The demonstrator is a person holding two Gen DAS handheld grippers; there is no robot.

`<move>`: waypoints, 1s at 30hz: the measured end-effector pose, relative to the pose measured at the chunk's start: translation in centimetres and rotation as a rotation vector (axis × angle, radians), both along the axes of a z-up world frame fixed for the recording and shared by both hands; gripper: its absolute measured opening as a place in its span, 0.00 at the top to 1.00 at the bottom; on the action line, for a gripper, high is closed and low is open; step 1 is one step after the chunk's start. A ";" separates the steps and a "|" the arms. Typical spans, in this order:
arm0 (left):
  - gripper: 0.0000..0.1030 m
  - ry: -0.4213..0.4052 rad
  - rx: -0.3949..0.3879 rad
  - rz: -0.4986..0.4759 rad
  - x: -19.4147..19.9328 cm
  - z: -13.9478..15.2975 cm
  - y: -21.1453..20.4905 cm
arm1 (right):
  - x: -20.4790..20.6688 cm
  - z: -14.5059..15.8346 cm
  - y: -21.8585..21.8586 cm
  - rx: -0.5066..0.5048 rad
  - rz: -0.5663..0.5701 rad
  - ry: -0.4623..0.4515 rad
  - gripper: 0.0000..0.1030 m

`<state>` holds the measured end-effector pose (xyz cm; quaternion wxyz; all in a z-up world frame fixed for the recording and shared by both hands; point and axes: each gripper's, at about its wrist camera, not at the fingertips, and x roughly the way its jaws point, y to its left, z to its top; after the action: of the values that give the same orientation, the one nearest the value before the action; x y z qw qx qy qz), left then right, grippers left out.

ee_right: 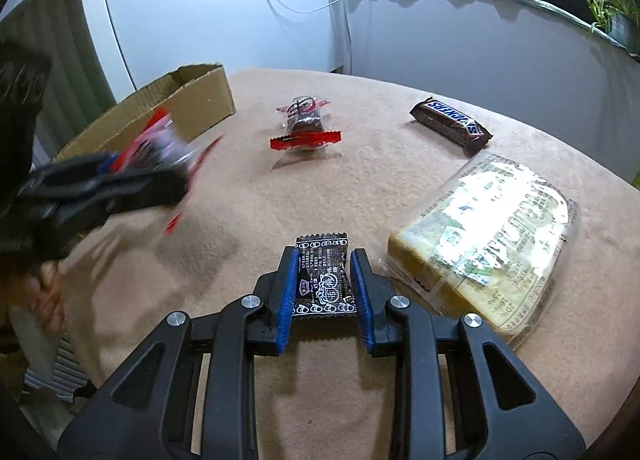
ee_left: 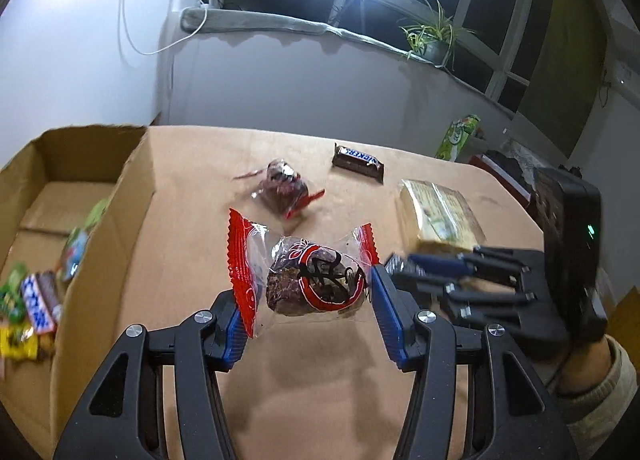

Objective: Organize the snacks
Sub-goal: 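Carry the black candy and red-wrapped chocolate to the box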

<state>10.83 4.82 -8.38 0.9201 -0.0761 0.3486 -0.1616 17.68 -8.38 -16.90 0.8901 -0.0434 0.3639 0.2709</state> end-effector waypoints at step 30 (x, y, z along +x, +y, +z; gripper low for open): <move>0.48 -0.176 -0.062 0.191 -10.0 4.5 11.3 | -7.5 9.3 9.0 0.003 0.073 -0.191 0.73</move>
<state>0.87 16.16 -3.93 0.9556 -0.1231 0.2523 -0.0900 10.15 0.62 -7.63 0.9104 -0.0808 0.2752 0.2983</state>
